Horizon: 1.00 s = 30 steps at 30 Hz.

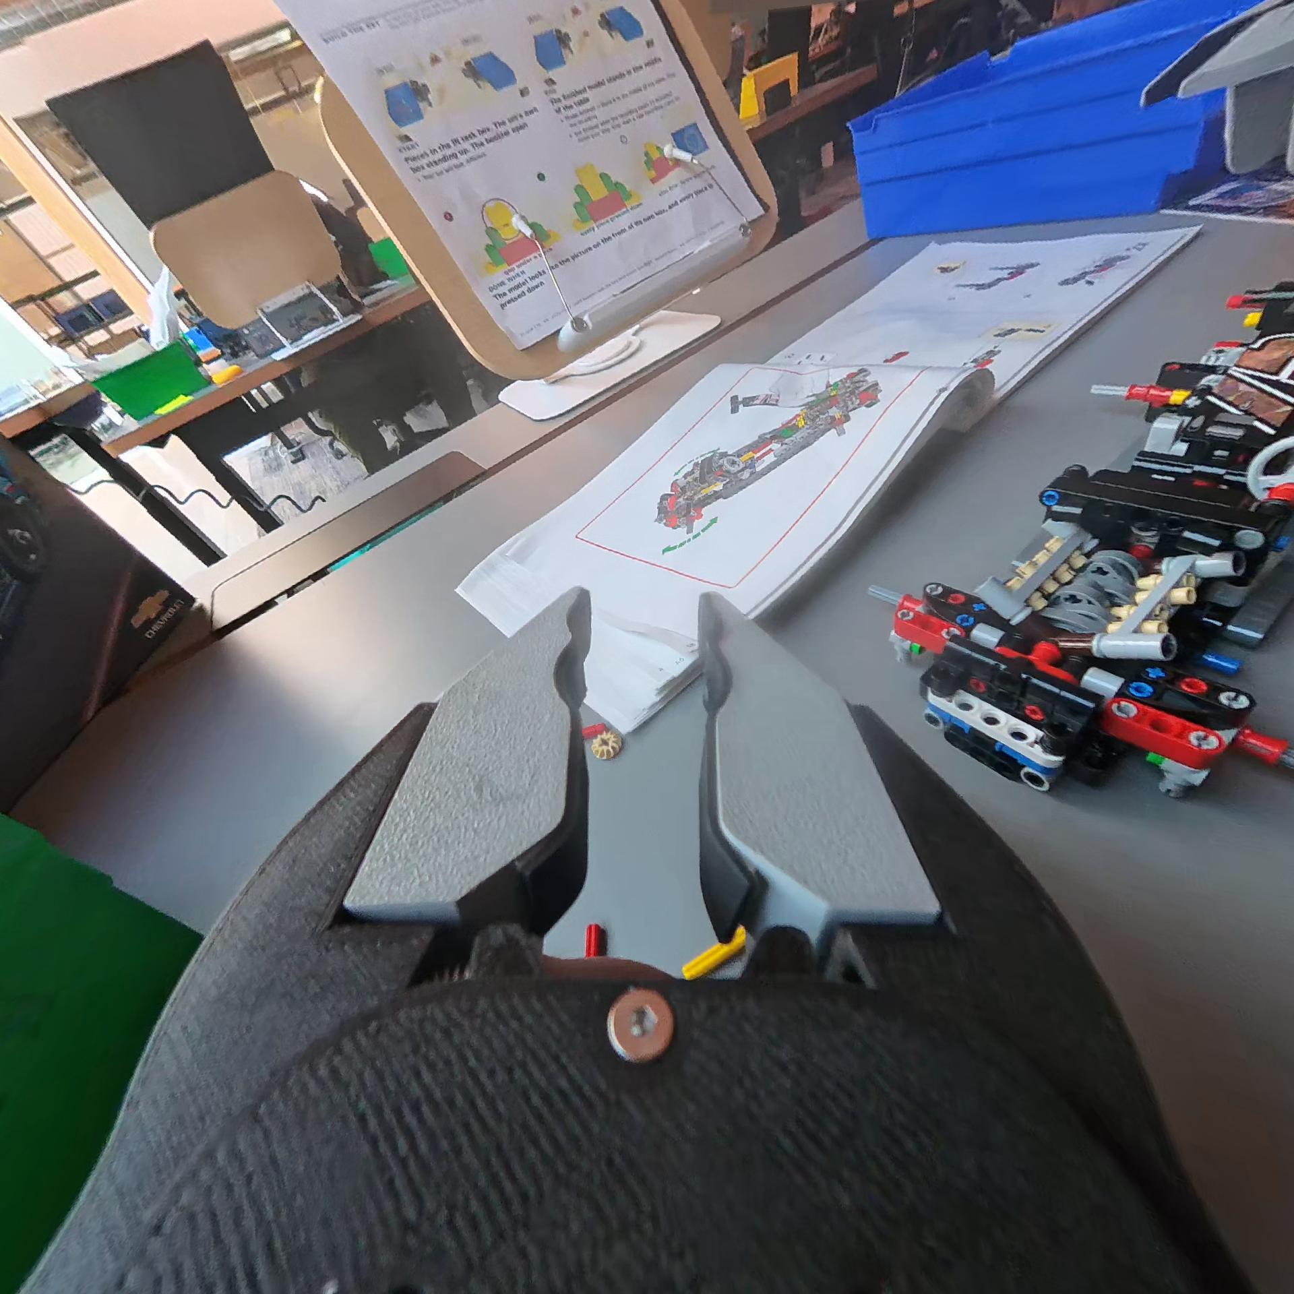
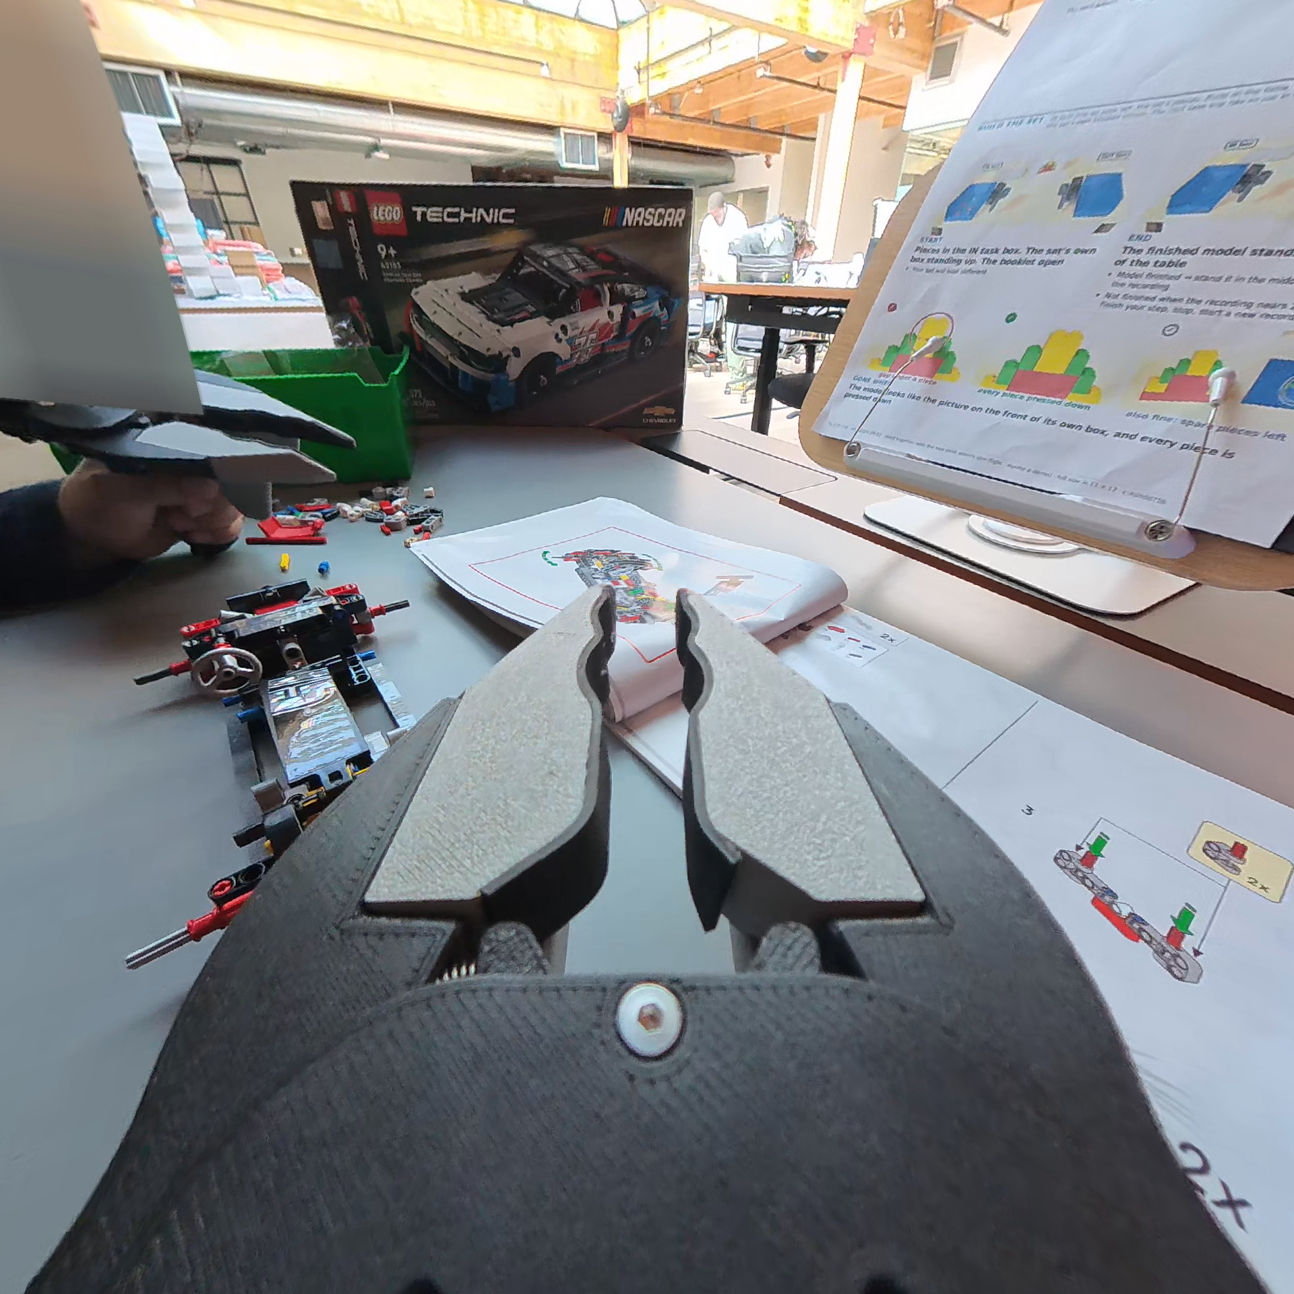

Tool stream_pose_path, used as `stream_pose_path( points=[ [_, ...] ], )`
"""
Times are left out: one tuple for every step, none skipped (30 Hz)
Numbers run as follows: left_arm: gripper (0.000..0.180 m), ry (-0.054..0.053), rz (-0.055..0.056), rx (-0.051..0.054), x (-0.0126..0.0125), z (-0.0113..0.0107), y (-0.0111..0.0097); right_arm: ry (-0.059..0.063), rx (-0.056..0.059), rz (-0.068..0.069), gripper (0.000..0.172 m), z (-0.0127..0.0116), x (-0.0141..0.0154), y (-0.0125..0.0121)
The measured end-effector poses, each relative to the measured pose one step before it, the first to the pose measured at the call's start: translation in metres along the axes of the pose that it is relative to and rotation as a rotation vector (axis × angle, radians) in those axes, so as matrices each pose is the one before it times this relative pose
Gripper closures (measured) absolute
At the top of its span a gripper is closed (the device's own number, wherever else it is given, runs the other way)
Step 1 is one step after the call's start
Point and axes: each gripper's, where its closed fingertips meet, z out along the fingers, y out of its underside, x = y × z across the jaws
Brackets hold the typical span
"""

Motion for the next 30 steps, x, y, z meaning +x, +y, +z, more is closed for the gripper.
stream_pose_path(
  points=[
    [0.153,-0.0031,0.001,0.0081,-0.00044,-0.00073,-0.001,0.0012,0.0037,0.0039,0.157,-0.00091,0.00048,-0.00091],
    [0.153,-0.0023,-0.0011,0.0051,-0.0004,-0.00049,-0.0006,0.0009,0.0049,0.0042,0.157,-0.00091,0.00025,-0.00108],
    [0.153,-0.0035,-0.0037,0.0023,-0.00085,-0.00013,-0.00016,0.0002,0.0051,0.0029,0.157,-0.00086,0.00009,-0.0011],
    [0.154,-0.0038,-0.0051,0.0015,-0.00108,-0.0002,-0.00017,-0.0004,0.0036,0.0011,0.157,-0.00069,-0.00022,-0.001],
    [0.154,-0.0023,-0.005,0.0018,-0.00085,-0.00016,-0.00013,0.0007,0.0019,-0.0004,0.157,-0.00054,-0.00011,-0.00066],
    [0.154,-0.0031,-0.0044,0.0018,-0.00082,-0.00031,-0.00015,0.0023,0.0015,-0.0022,0.157,-0.00052,0.00012,-0.00061],
    [0.154,-0.0021,-0.0031,0.002,-0.0007,-0.00025,-0.00022,0.0034,0.001,-0.0037,0.158,-0.00047,0.00011,-0.00044],
    [0.154,-0.0014,-0.0004,0.0004,-0.00051,-0.00012,0.00008,0.0031,0.0003,-0.004,0.158,-0.00038,0.00013,-0.00025],
    [0.155,-0.0043,0.0003,-0.002,-0.00102,-0.0001,0.00051,0.0025,0.0005,-0.0033,0.158,-0.00029,0.00019,-0.00027],
    [0.154,-0.0021,-0.0026,-0.0006,-0.00077,-0.00001,0.00018,0.0019,0.0004,-0.0015,0.158,-0.00015,0.00024,-0.00025],
    [0.154,-0.0004,-0.0041,0.0009,-0.00072,-0.00003,-0.00002,-0.0003,0.0005,0.0003,0.158,-0.0001,0.00012,-0.00016],
    [0.154,-0.002,-0.003,0.0011,-0.00074,-0.00011,-0.00002,-0.0023,0.0011,0.0012,0.158,-0.0001,-0.00009,-0.00025],
    [0.155,-0.0009,-0.0019,0.0007,-0.00058,-0.0001,0.00001,-0.0054,0.0009,0.0022,0.158,0.00002,-0.00054,-0.00012],
    [0.155,-0.0005,-0.0009,-0.0001,-0.00043,0.00003,0.00013,-0.0134,-0.0007,0.0038,0.159,-0.00002,-0.0016,0.0],
    [0.155,-0.0011,-0.0002,-0.0009,-0.00027,-0.00001,0.00015,-0.0236,-0.0032,0.006,0.16,0.00022,-0.00296,0.00034],
    [0.155,0.0008,0.0004,-0.0006,0.0,0.00014,0.00008,-0.0329,-0.0071,0.0076,0.16,0.00038,-0.00425,0.00067],
    [0.155,0.0003,0.0012,-0.0018,0.00007,0.00015,0.00027,-0.0414,-0.0135,0.0066,0.16,0.00043,-0.00548,0.00135],
    [0.155,0.0017,0.001,-0.0018,0.00033,0.00027,0.00024,-0.0526,-0.02,0.0045,0.16,0.00024,-0.00719,0.00193],
    [0.155,0.0006,0.001,-0.0011,0.00001,0.00015,0.00011,-0.0607,-0.0253,0.003,0.16,0.00007,-0.00874,0.00254],
    [0.155,-0.0005,0.0001,-0.0005,-0.00008,0.00007,0.00017,-0.0543,-0.0258,-0.0011,0.162,0.00004,-0.00809,0.0035],
    [0.155,-0.0001,-0.0015,-0.0005,-0.00032,0.00011,0.00006,-0.0412,-0.0237,-0.0058,0.163,0.00034,-0.00635,0.00489],
    [0.155,0.0014,-0.0029,-0.0003,-0.00014,-0.00004,0.00011,-0.0389,-0.0315,-0.005,0.166,0.00095,-0.00602,0.00679],
    [0.155,0.0001,-0.002,0.001,-0.00027,0.0,-0.00011,-0.0407,-0.042,-0.0018,0.166,0.00119,-0.00607,0.00798],
    [0.156,-0.0006,-0.0014,0.0005,-0.00018,-0.00006,-0.00009,-0.0296,-0.0405,-0.0032,0.165,0.00118,-0.00484,0.00736],
    [0.155,-0.0006,-0.0012,0.0003,-0.00025,-0.00009,0.00006,-0.0115,-0.0264,-0.0078,0.164,0.00063,-0.00277,0.00495],
    [0.156,0.0,-0.0013,0.0004,-0.00016,0.00003,-0.00008,-0.0029,-0.0081,-0.0099,0.162,-0.00031,-0.00187,0.00208],
    [0.155,-0.0002,-0.0021,-0.0003,-0.00024,0.00003,0.00004,-0.0018,0.0042,-0.006,0.158,-0.0009,-0.00169,0.00018],
    [0.155,0.0002,-0.0026,0.0002,-0.00031,0.00001,0.00012,-0.0049,0.008,0.0005,0.153,-0.00106,-0.00168,-0.0005],
    [0.155,0.0003,-0.0034,0.0,-0.00029,-0.00004,-0.00004,-0.0124,0.0051,0.0042,0.148,-0.00084,-0.0024,-0.00001],
    [0.155,0.001,-0.0042,-0.0007,-0.0004,0.00013,0.00021,-0.015,-0.0041,0.0037,0.146,-0.00003,-0.00262,0.00134]
  ],
)
